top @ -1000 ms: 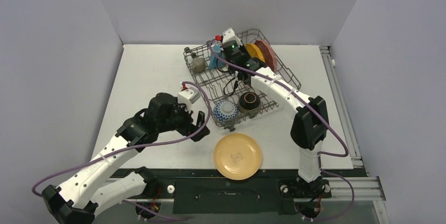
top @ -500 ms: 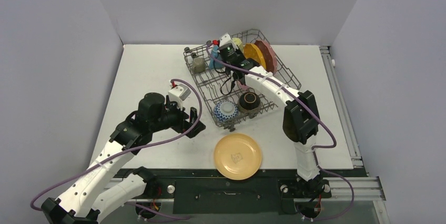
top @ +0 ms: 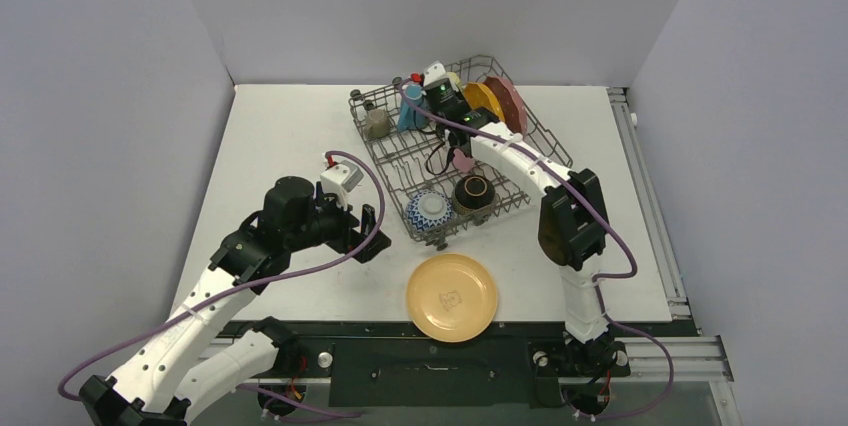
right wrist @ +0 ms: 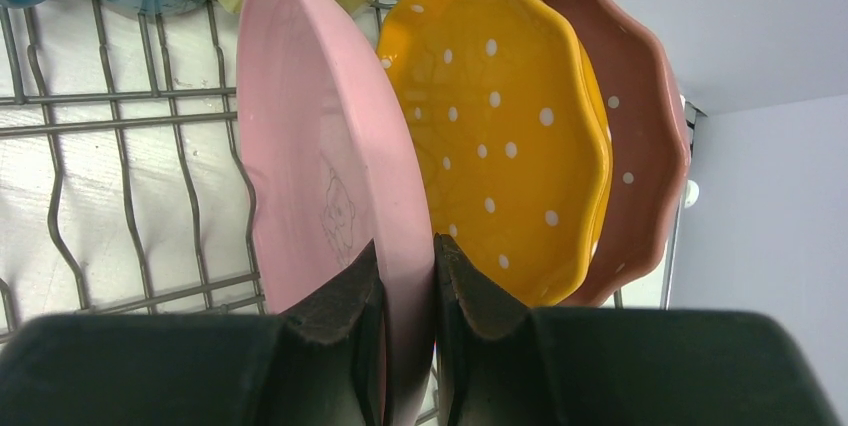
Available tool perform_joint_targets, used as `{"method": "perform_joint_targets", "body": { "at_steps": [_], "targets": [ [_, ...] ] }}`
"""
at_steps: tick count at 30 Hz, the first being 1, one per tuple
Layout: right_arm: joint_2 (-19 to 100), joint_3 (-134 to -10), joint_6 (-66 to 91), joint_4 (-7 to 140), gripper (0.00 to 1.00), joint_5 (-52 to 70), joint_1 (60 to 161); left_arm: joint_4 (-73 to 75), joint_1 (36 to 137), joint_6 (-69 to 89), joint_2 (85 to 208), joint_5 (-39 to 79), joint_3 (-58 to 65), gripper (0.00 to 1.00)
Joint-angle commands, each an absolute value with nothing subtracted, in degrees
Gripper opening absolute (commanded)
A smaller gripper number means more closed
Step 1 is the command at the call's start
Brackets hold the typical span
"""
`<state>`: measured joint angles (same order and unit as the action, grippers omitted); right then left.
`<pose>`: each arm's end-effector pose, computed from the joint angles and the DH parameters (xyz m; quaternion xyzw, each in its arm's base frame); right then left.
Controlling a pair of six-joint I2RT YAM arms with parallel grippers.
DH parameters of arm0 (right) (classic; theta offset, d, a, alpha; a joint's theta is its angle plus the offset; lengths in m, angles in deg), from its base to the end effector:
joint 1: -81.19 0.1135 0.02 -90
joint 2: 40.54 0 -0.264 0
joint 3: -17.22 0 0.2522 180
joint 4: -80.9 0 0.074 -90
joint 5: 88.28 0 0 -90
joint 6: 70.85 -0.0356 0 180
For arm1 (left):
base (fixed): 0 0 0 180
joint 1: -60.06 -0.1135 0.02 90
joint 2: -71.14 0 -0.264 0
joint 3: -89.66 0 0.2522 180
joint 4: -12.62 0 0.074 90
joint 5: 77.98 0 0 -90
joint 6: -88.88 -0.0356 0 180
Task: Load the mixed dishes into the dish rack
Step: Insert the plate into the dish rack.
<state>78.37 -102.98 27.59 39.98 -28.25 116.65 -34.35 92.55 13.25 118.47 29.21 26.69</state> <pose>0.4017 0.2643 0.2834 -0.2247 0.8519 -0.1315 0.4544 0.1430 -0.1035 0.3194 0.2080 0.8397 -0.3122 0.3927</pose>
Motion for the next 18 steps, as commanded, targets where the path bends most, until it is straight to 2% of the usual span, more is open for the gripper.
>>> {"method": "perform_joint_targets", "body": {
  "at_steps": [1, 3, 5, 10, 18],
  "targets": [
    [79.93, -106.27, 27.50, 42.93, 0.00, -27.24, 116.00, -31.58, 91.93, 12.77, 118.63, 30.09, 26.35, 0.96],
    [80.60, -106.75, 27.30, 42.66, 0.00, -27.26, 116.00, -31.59, 91.76, 12.77, 118.75, 30.22, 26.33, 0.96],
    [81.25, -107.55, 27.13, 42.45, 0.04, -27.58, 116.00, -31.58, 91.71, 12.77, 118.78, 30.36, 26.42, 0.96],
    [82.30, -108.75, 26.27, 42.23, 0.24, -28.56, 116.00, -31.54, 91.57, 12.77, 118.89, 30.33, 26.42, 0.96],
    [81.89, -109.92, 25.11, 42.33, 0.42, -29.80, 116.06, -31.46, 91.26, 12.77, 118.91, 30.31, 26.42, 0.96]
  ]
}}
